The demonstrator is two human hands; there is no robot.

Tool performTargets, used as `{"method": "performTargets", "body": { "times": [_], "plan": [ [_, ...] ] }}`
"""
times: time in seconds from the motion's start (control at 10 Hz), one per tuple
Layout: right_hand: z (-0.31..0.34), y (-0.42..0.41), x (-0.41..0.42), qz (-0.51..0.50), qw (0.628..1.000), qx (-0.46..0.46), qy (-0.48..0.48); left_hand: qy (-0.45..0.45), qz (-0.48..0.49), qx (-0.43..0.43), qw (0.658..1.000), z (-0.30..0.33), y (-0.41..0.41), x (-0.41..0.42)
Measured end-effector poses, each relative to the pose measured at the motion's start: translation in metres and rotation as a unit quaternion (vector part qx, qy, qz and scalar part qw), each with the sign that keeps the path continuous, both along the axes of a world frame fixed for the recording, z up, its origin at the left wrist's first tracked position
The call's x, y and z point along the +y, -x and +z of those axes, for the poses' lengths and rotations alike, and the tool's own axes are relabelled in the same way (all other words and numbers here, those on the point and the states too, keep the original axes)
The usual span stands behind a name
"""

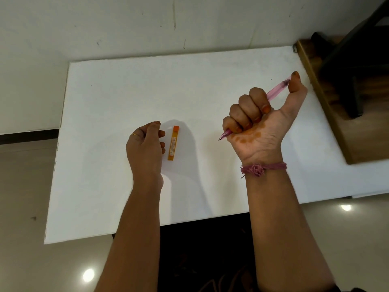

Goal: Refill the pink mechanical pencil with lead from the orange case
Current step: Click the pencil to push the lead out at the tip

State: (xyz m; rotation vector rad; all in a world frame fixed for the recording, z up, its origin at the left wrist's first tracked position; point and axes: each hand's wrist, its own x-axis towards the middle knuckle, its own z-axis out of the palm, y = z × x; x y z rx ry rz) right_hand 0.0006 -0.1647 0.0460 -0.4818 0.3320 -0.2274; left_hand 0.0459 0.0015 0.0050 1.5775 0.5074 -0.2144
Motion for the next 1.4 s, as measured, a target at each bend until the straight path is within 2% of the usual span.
{"method": "performTargets", "body": {
  "times": [0.3,1.1,1.2,1.3,1.4],
  "plan": [
    [-0.002,0.0,-0.001,0.001,1.0,-0.015,-0.018,0.0,0.003,0.001,1.0,-0.001,0.0,0.001],
    [-0.002,-0.002,-0.003,-0.003,1.0,0.018,-0.022,0.019,0.001,0.014,1.0,-0.004,-0.002,0.006],
    [-0.005,-0.002,-0.004,-0.018,0.998,0.052,-0.018,-0.013,-0.032,-0.003,0.999,-0.008,-0.004,0.014],
    [-0.01,-0.006,-0.005,-0.03,0.994,0.1,-0.011,-0.122,-0.105,-0.05,0.986,-0.012,-0.005,0.021],
    [-0.015,-0.012,0.001,-0.024,0.987,0.16,0.016,-0.18,-0.163,-0.065,0.968,-0.013,-0.004,0.026]
  ]
}}
